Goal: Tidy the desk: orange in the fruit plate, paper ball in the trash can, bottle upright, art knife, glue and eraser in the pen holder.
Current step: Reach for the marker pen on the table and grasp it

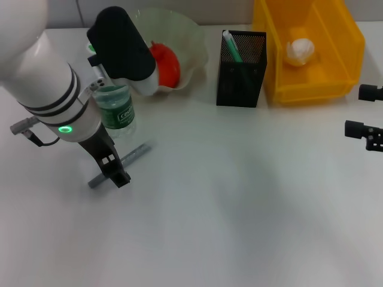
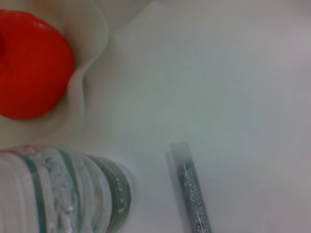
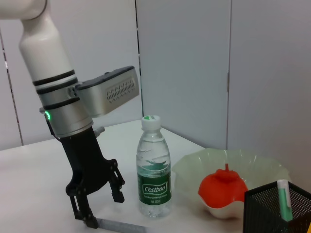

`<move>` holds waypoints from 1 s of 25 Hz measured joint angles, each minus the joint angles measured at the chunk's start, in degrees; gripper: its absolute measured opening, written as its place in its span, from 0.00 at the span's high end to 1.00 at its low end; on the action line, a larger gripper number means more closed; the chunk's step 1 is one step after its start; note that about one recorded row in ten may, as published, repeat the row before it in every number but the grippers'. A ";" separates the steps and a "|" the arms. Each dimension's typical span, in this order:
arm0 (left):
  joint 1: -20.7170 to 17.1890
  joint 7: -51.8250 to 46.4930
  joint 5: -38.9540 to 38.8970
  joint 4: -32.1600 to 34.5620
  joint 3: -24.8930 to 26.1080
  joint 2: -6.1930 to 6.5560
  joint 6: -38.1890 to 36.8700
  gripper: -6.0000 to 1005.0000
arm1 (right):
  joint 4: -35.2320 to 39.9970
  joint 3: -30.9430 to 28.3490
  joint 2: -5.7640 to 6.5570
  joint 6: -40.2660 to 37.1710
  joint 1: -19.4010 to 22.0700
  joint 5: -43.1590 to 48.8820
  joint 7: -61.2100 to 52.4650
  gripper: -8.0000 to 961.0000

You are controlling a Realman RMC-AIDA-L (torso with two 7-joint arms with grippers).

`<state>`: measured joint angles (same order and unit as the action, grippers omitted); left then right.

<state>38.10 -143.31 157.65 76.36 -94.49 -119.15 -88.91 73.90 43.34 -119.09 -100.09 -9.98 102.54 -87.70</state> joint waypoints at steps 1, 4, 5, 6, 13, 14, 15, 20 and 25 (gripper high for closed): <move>0.00 0.00 0.00 0.00 0.00 0.00 0.00 0.21 | -0.20 0.00 0.00 -0.05 -0.05 0.01 0.23 0.23; 0.40 -0.07 0.01 -0.62 -0.57 -0.01 0.06 0.21 | -0.88 0.10 0.00 -0.22 -0.40 0.41 0.75 0.23; 0.61 -0.11 0.02 -0.83 -0.94 -0.02 0.17 0.21 | -0.88 0.10 0.00 -0.22 -0.40 0.41 0.75 0.23; 0.61 -0.11 0.02 -0.83 -0.94 -0.02 0.17 0.21 | -1.01 0.14 0.00 -0.43 -0.51 0.79 0.91 0.23; 3.00 -0.12 -0.17 -6.74 -2.16 -0.03 2.15 0.21 | -1.38 0.88 -0.01 -4.49 -2.57 7.15 1.24 0.23; 3.00 -0.12 -0.17 -6.74 -2.16 -0.03 2.15 0.21 | -1.57 0.87 -0.08 -6.02 -3.53 9.23 0.74 0.23; 3.00 -0.12 -0.17 -6.74 -2.16 -0.03 2.15 0.21 | -1.57 0.87 -0.08 -6.02 -3.53 9.23 0.74 0.23; 3.19 -0.12 -0.17 -7.53 -2.27 -0.03 3.04 0.24 | -2.26 1.27 -0.15 -6.96 -4.73 11.32 0.01 0.23; 4.48 -0.06 -0.34 -10.24 -2.28 -0.03 3.42 0.31 | -2.44 2.21 -0.18 -6.70 -4.77 11.39 -0.20 0.23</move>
<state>42.58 -143.37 157.31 66.12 -96.77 -119.18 -85.49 71.46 45.55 -119.27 -106.79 -14.75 113.93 -87.90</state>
